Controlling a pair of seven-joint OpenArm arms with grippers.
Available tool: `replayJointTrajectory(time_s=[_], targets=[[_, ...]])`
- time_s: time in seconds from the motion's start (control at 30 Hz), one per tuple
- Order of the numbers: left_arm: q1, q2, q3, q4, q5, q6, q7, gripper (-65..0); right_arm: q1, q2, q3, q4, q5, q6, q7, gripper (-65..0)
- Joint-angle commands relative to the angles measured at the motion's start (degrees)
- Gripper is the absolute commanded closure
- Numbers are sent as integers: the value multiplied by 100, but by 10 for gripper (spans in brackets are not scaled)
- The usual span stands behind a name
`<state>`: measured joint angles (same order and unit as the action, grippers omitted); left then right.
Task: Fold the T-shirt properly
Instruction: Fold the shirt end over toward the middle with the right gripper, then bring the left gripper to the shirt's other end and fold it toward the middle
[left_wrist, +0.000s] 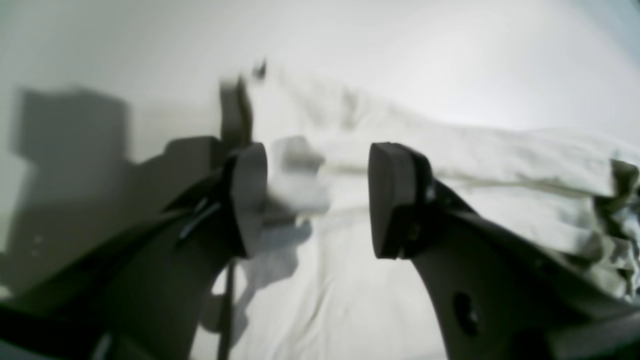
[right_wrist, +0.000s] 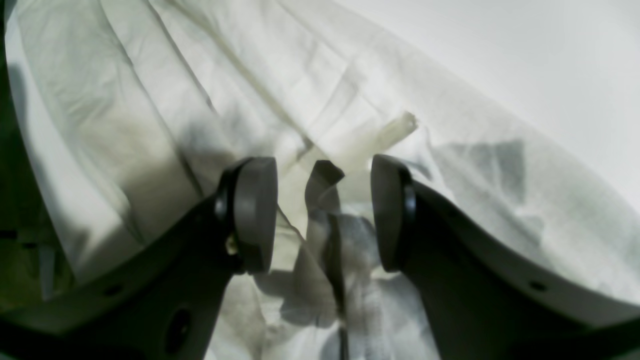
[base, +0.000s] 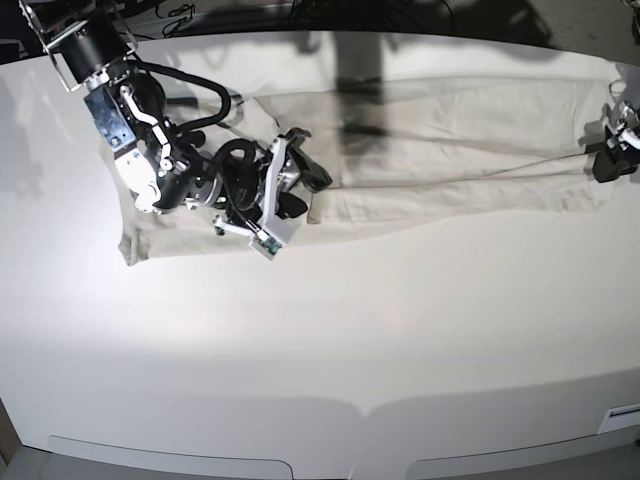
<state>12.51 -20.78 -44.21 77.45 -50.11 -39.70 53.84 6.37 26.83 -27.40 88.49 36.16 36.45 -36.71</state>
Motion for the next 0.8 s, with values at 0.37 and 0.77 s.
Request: replayJointTrajectory(time_s=[0.37, 0.77], targets=[[-33, -715, -22, -1655, -1766, -30, 616, -321, 109, 63, 39, 76, 94, 22, 136, -304], [-33, -621, 643, -1672, -702, -30, -358, -320, 111, 63, 39, 76, 155, 22, 136, -304]])
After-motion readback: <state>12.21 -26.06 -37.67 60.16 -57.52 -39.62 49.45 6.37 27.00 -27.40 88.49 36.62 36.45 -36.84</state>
